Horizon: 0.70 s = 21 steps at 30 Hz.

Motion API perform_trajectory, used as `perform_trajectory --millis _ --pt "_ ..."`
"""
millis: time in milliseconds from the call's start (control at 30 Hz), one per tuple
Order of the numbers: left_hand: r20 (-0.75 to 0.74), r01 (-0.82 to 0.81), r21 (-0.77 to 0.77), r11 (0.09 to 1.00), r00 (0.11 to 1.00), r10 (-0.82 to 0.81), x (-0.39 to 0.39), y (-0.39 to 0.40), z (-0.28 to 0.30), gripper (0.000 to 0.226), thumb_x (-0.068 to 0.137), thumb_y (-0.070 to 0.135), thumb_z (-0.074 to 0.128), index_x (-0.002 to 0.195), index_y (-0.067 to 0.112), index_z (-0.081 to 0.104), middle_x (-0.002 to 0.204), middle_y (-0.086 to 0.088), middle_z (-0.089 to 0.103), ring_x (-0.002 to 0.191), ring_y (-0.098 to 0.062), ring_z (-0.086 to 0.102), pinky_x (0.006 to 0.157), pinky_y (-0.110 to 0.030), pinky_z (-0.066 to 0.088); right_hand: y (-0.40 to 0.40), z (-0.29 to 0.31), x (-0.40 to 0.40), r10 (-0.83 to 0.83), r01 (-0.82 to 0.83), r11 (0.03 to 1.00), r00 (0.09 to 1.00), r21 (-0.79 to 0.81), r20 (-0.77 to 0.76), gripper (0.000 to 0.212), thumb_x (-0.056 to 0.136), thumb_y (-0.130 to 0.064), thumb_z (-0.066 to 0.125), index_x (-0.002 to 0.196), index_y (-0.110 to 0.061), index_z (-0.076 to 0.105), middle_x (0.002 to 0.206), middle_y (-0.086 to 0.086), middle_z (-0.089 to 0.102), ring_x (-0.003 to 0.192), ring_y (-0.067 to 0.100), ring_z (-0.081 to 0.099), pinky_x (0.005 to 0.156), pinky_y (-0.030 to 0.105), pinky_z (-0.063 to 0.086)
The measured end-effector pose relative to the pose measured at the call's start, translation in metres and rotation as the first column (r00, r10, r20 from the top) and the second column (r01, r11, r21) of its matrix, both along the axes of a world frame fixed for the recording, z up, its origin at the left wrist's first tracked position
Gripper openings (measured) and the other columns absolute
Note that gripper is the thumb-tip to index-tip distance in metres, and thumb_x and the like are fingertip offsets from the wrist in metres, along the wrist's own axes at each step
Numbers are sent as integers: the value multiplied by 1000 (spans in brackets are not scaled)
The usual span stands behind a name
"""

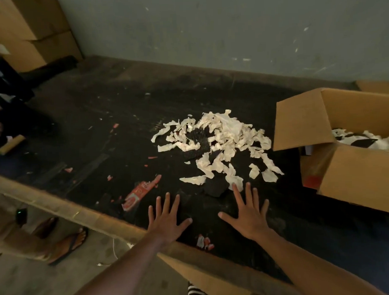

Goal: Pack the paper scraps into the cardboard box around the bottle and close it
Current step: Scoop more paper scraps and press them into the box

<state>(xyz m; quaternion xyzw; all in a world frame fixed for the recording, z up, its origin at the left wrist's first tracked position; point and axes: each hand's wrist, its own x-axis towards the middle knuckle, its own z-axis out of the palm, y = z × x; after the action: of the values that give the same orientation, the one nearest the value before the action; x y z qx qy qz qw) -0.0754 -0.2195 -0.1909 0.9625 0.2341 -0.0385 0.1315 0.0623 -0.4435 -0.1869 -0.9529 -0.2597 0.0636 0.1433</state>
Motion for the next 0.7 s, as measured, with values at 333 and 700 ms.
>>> perform_trajectory --millis 333,700 --pt "65 20 44 999 998 -23 -147 45 -34 89 88 76 27 154 34 -15 155 5 -30 146 -28 -27 114 -48 -18 101 -20 -146 167 -163 985 979 -49 116 76 89 -74 11 147 -43 -29 158 7 -34 146 28 -28 116 61 -10" --pt "398 -479 -120 870 779 484 -195 164 -54 71 97 43 42 156 19 12 165 -15 2 151 -33 -1 122 -50 1 115 -25 -128 -311 254 939 915 232 256 63 96 -63 23 152 -34 23 164 9 14 150 34 6 112 71 -4"
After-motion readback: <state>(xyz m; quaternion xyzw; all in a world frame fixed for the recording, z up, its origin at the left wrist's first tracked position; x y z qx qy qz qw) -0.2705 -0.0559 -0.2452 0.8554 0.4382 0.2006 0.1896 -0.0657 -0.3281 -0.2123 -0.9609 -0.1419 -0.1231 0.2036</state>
